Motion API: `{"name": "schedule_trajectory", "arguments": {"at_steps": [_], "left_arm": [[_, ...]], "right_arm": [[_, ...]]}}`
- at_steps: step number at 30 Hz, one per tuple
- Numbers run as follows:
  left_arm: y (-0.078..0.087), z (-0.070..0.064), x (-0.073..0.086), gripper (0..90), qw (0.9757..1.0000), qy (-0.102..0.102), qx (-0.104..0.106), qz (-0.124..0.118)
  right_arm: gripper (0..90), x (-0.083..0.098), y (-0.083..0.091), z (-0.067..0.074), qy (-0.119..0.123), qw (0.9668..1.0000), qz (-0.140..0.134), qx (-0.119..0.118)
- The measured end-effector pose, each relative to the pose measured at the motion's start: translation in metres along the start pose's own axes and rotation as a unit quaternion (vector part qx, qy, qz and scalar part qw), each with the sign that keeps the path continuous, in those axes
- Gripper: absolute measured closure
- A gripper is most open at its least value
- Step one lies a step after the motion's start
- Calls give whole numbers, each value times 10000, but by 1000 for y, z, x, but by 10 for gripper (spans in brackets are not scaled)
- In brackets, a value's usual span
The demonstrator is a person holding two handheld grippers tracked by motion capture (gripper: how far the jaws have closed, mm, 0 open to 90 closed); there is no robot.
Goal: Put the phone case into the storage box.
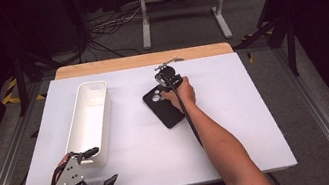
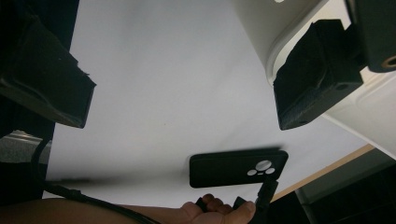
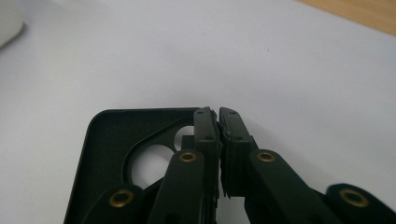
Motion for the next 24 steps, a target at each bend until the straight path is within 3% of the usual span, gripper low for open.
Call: {"name": "schedule_trajectory", "arguments": {"at_steps": [7, 10, 15, 24], "left_arm": [[-4, -1, -7, 62, 10000, 30, -52, -73], [-4, -2, -9, 63, 10000, 24, -24, -58], [-5, -2, -10, 63, 10000, 30, 3, -46], [-5, 3, -20, 67, 9997, 118, -58, -223]], "right_arm": [[900, 2, 27, 9, 116, 9989, -450, -13], [900, 3, 32, 11, 234, 9986, -479, -3], [900, 6, 38, 12, 221, 9978, -615, -54], [900, 13, 69, 26, 549, 9924, -1090, -175]]}}
Point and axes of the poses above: each handheld gripper's, and its own axes: y roughly backward along the jaws, x roughly out of its underside, z roughly to its left, the point moved 1 cm from there along -y, roughly forward along the jaws, and after that the axes turned 6 degrees about -y, right-handed, at the moved point
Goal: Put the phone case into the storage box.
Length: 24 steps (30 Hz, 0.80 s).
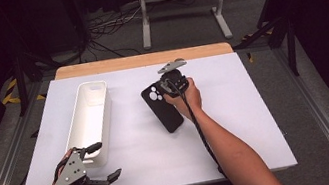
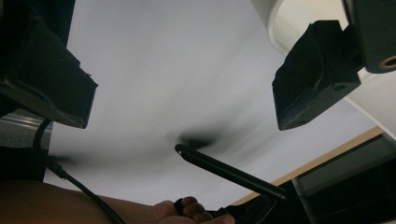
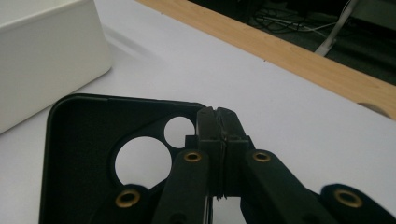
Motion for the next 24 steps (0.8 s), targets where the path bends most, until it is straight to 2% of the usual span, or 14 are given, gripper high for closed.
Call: {"name": "schedule_trajectory", "arguments": {"at_steps": [2, 5, 8, 13, 16, 17, 21, 24], "left_arm": [[0, 1, -4, 69, 10000, -12, -47, 33], [-1, 2, -10, 73, 9999, 55, -69, -64], [-2, 4, -15, 76, 9999, 77, -87, -33], [-7, 4, -20, 83, 9998, 171, -105, -41], [-16, 4, -30, 94, 9993, 327, -158, -73], [-21, 4, -34, 97, 9990, 369, -253, -51], [-36, 3, -44, 111, 9985, 406, -369, 45], [-47, 2, -51, 118, 9983, 455, -364, 70]], "right_arm": [[900, -1, 7, 1, -13, 9999, -128, -58], [900, -1, 19, 3, -10, 9995, -285, -131], [900, 0, 27, 6, 63, 9991, -388, -151], [900, 5, 36, 13, 99, 9985, -533, -60], [900, 7, 40, 19, 177, 9980, -606, 11], [900, 9, 42, 21, 207, 9977, -643, 46], [900, 13, 51, 27, 317, 9960, -814, 192], [900, 17, 56, 30, 333, 9952, -897, 219]]}}
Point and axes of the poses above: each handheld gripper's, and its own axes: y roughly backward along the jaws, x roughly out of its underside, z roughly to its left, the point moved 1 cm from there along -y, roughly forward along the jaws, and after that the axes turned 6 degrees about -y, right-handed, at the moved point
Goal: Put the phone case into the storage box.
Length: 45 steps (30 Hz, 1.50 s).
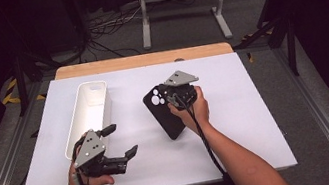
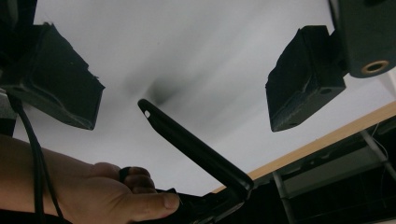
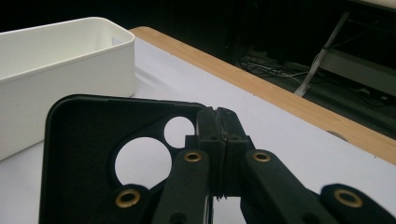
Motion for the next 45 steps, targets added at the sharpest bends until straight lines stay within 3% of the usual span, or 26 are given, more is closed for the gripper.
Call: {"name": "schedule_trajectory", "arguments": {"at_steps": [6, 11, 16, 18, 21, 29, 34, 43, 45], "left_arm": [[-26, 0, -17, 147, 9996, 290, -7, -56], [-46, -2, -27, 187, 9994, 342, -97, 17], [-60, -3, -27, 300, 9988, 408, -199, 158], [-62, -2, -26, 312, 9986, 469, -191, 176], [-64, 1, -25, 424, 9982, 519, -234, 161], [-68, 7, -22, 575, 9964, 818, -145, 186], [-69, 10, -21, 684, 9961, 872, -100, 108], [-65, 18, -19, 774, 9942, 1068, -157, 22], [-64, 20, -19, 789, 9946, 1028, -166, 51]], "right_arm": [[900, 5, 12, 10, 191, 9996, -179, 86], [900, 11, 18, 19, 319, 9991, -259, 136], [900, 16, 23, 23, 342, 9987, -356, 162], [900, 17, 24, 24, 341, 9986, -371, 166], [900, 18, 27, 26, 361, 9981, -443, 209], [900, 21, 38, 31, 445, 9964, -662, 302], [900, 23, 43, 35, 498, 9953, -767, 310], [897, 27, 56, 43, 616, 9915, -1083, 380], [895, 27, 59, 44, 623, 9914, -1092, 355]]}}
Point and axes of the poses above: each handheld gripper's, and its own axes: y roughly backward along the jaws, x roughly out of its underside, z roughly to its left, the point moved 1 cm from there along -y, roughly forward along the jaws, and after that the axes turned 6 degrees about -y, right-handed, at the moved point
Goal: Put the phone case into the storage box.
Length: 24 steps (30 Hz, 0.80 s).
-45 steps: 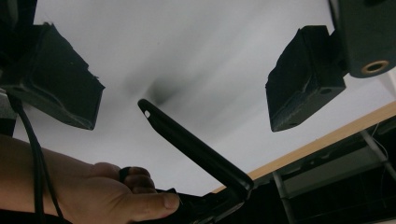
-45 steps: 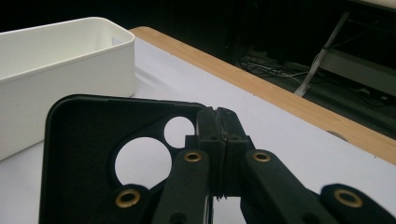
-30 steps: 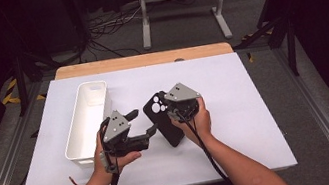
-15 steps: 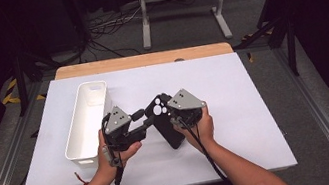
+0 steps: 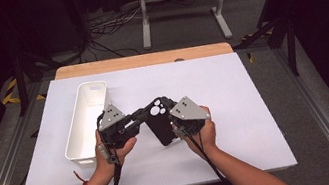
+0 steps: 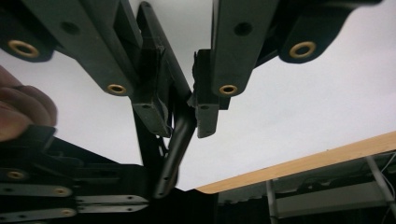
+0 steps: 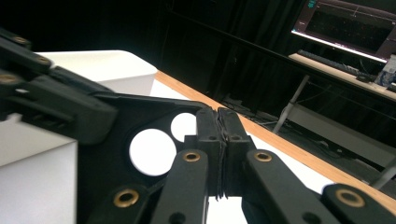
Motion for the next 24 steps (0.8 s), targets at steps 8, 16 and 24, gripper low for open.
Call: {"name": "schedule_trajectory", "arguments": {"at_steps": [8, 16, 24], "left_arm": [[6, 0, -2, 801, 9996, -241, -126, -35], [13, 1, -7, 804, 9983, -534, -211, -129], [21, 4, -12, 805, 9971, -700, -235, -196]], "right_arm": [[900, -1, 13, 3, -10, 9997, -75, -253], [888, 1, 17, 7, 34, 9984, 1, -562], [791, 14, 29, -7, -118, 9975, 152, -681]]}}
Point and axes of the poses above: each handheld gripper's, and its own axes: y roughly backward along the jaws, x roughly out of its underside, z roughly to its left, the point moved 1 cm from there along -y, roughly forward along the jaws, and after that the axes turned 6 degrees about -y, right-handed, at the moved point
